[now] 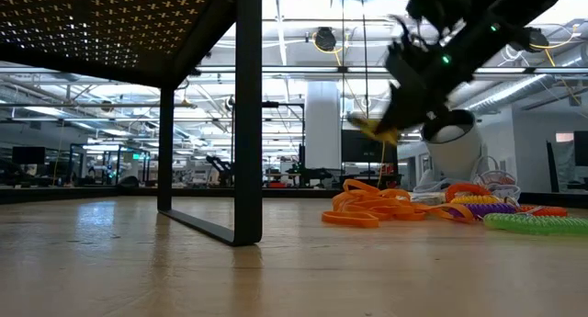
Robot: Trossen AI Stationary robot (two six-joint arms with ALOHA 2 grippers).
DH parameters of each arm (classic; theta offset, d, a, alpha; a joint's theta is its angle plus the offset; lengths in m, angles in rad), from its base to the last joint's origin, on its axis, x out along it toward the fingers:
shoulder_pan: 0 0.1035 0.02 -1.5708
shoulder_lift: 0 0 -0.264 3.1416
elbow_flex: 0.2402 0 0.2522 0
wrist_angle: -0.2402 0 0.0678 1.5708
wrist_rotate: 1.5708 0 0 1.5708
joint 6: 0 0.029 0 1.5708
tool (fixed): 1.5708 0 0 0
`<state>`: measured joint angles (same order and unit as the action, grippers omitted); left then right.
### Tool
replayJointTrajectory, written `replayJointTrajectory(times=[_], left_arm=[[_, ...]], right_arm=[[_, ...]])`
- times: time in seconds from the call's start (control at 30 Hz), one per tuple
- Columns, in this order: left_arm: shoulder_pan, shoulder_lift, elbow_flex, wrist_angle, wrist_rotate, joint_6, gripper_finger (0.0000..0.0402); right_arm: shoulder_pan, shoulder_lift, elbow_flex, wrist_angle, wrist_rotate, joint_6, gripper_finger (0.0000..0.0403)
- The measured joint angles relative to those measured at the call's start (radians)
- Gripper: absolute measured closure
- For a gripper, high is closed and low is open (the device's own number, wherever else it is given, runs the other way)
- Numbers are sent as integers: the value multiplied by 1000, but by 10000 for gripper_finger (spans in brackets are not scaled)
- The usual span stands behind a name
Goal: Pick & Place Office Desk Supplies
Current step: Put the crayon box into the left yellow bin on the shelf
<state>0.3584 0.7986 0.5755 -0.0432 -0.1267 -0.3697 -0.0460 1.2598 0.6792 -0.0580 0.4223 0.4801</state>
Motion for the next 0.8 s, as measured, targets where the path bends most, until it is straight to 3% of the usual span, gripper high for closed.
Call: replayJointTrajectory(times=[0.17, 0.3, 0.43, 0.8], left_arm=[[0, 0, 22, 54, 151, -101, 149], [-11, 24, 82, 11, 195, -165, 149], [-51, 89, 169, -61, 229, -180, 149], [-112, 409, 474, -208, 236, -104, 149]], right_arm=[[2, 7, 1, 368, -6, -330, 284], [2, 41, 6, 555, -6, -517, 291], [2, 75, 68, 554, -6, -622, 301], [22, 248, 215, 554, 24, -853, 296]])
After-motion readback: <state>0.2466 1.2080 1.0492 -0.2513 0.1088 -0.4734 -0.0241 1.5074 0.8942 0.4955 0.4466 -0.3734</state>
